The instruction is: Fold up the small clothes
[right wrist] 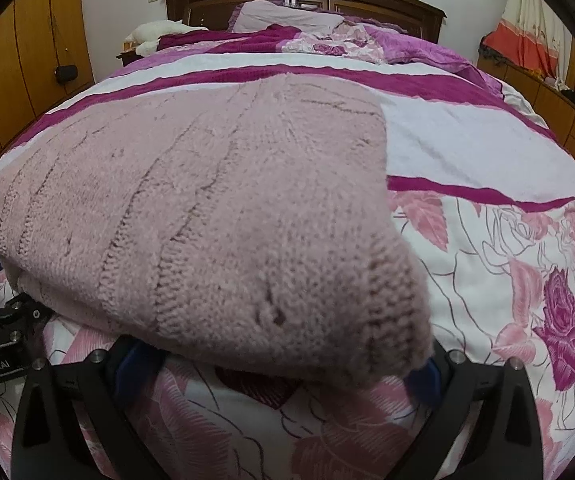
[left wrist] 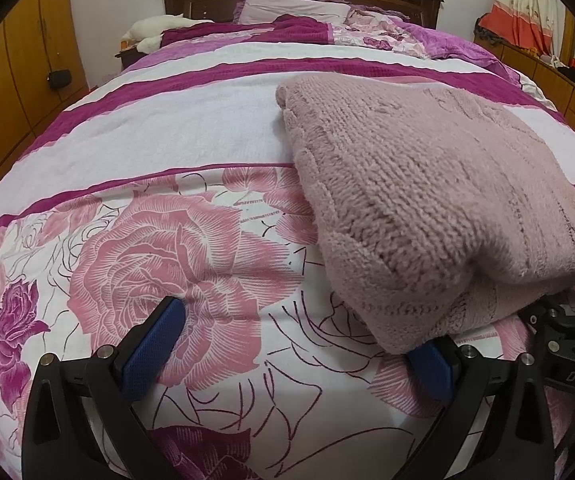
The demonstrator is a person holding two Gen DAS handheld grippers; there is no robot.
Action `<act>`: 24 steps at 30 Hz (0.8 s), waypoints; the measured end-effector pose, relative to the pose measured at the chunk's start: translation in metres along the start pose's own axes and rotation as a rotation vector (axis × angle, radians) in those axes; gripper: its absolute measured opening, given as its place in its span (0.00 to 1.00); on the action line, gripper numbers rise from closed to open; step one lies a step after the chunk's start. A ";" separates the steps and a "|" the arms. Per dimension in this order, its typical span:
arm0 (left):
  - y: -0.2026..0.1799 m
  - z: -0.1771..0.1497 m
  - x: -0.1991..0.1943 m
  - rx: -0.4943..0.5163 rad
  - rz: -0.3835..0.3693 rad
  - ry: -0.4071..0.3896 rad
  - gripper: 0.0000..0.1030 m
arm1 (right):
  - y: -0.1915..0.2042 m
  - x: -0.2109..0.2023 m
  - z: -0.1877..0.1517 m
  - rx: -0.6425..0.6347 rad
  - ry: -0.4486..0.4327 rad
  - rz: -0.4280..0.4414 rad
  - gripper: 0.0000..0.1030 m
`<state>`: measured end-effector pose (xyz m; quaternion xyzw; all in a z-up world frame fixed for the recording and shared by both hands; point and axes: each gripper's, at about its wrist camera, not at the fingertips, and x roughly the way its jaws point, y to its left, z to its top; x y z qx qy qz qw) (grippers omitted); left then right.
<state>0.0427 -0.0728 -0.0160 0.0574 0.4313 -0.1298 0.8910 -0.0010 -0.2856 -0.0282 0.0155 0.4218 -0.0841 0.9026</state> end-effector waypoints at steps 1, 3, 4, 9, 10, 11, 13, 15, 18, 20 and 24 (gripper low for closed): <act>0.000 0.000 0.000 0.001 0.001 0.000 0.84 | 0.000 0.000 0.000 -0.001 0.000 -0.001 1.00; 0.000 0.000 0.000 0.001 0.001 0.001 0.84 | -0.001 0.000 0.000 -0.002 0.000 -0.003 1.00; 0.000 0.000 0.000 0.001 0.002 0.002 0.84 | -0.001 0.000 0.000 -0.002 0.000 -0.003 1.00; -0.002 0.001 0.002 0.003 0.005 0.005 0.84 | -0.001 0.000 -0.001 -0.003 -0.003 -0.005 1.00; -0.002 0.002 0.002 0.000 0.001 0.005 0.84 | -0.001 0.000 -0.001 -0.003 -0.003 -0.005 1.00; -0.001 0.002 0.003 -0.003 -0.003 0.005 0.84 | -0.001 0.000 -0.001 -0.003 -0.004 -0.005 1.00; -0.001 0.002 0.003 -0.003 -0.002 0.004 0.84 | -0.001 0.001 0.000 -0.002 -0.003 -0.004 1.00; -0.001 0.001 0.003 -0.003 -0.001 0.004 0.84 | 0.000 0.000 -0.001 -0.003 -0.003 -0.006 1.00; -0.002 0.001 0.003 -0.002 -0.001 0.004 0.84 | 0.002 -0.001 -0.002 -0.003 -0.003 -0.009 1.00; -0.002 0.001 0.003 -0.002 0.000 0.003 0.84 | 0.002 0.000 -0.002 -0.004 -0.003 -0.011 1.00; -0.002 0.001 0.003 -0.002 -0.001 0.003 0.84 | 0.003 0.000 -0.002 -0.003 -0.003 -0.010 1.00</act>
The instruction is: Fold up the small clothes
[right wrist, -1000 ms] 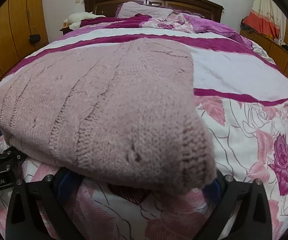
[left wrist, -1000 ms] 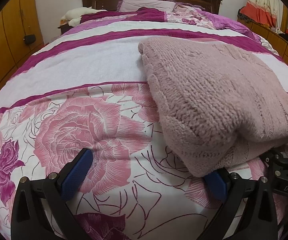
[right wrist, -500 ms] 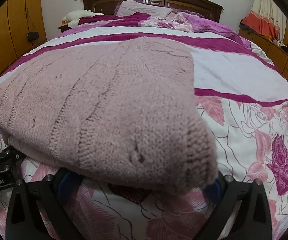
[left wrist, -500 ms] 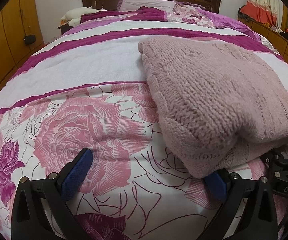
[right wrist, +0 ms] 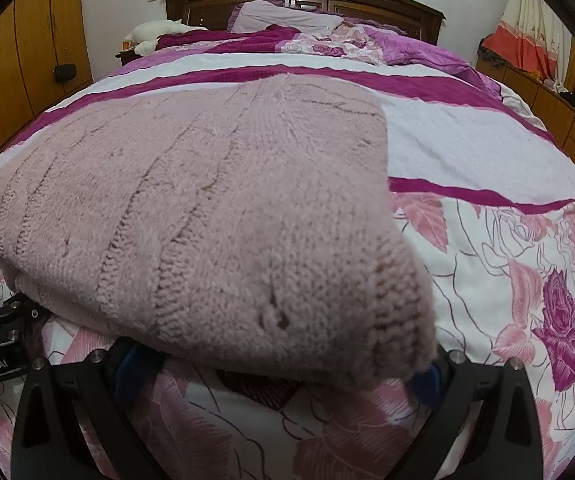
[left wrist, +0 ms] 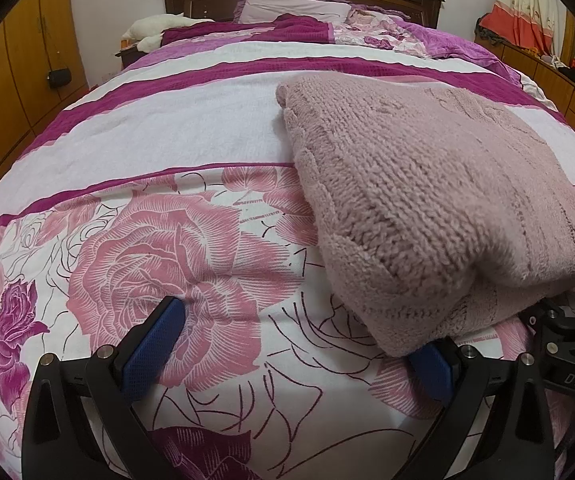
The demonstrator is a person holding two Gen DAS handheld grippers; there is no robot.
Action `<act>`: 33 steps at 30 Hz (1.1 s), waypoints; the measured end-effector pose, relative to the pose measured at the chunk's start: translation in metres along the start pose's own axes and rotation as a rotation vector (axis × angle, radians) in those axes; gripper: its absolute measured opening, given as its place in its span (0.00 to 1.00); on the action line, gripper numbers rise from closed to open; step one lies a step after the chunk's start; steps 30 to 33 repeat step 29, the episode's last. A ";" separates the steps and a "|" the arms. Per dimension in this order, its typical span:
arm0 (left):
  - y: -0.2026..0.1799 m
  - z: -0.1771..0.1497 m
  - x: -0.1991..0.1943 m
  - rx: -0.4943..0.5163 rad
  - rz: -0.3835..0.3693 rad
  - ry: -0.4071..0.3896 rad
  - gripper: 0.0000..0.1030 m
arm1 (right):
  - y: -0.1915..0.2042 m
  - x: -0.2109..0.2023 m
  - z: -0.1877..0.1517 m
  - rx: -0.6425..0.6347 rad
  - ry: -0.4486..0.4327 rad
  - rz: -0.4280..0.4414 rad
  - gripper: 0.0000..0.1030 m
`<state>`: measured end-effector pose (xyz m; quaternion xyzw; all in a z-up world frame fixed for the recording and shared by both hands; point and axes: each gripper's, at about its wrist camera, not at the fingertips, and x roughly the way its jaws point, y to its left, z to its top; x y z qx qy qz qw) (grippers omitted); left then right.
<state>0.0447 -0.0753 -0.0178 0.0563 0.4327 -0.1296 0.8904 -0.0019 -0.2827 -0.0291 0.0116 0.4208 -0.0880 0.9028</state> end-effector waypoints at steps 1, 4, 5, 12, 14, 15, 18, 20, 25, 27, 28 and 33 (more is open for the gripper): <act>0.000 0.000 0.000 0.001 0.001 0.000 0.84 | 0.000 0.000 0.000 0.000 0.000 0.000 1.00; 0.000 0.000 0.000 0.001 0.001 0.000 0.84 | 0.000 0.000 0.000 0.001 -0.001 0.002 1.00; 0.000 0.000 0.000 0.001 0.001 0.000 0.84 | 0.000 0.000 0.000 0.002 -0.002 0.003 1.00; 0.000 0.000 0.000 0.001 0.000 0.000 0.84 | -0.001 0.001 0.001 0.006 -0.003 0.009 1.00; 0.000 0.000 0.000 0.001 0.000 0.000 0.84 | -0.001 0.001 0.001 0.010 -0.005 0.015 1.00; 0.000 0.000 0.000 0.001 0.000 0.000 0.84 | -0.001 0.001 0.001 0.011 -0.005 0.015 1.00; 0.000 0.000 0.000 0.001 0.000 0.000 0.84 | -0.001 0.002 0.002 0.011 -0.005 0.014 1.00; 0.000 0.000 0.000 0.001 0.000 0.000 0.84 | -0.001 0.002 0.002 0.011 -0.005 0.014 1.00; 0.000 0.000 0.000 0.001 0.001 -0.001 0.84 | -0.001 0.002 0.001 0.011 -0.005 0.014 1.00; 0.000 -0.001 0.000 0.000 0.000 -0.001 0.84 | -0.001 0.002 0.001 0.011 -0.005 0.014 1.00; 0.000 -0.001 0.000 0.000 0.000 -0.003 0.84 | -0.001 0.002 0.001 0.011 -0.005 0.014 1.00; 0.000 0.000 0.000 0.001 0.001 -0.005 0.84 | -0.001 0.002 0.001 0.011 -0.005 0.014 1.00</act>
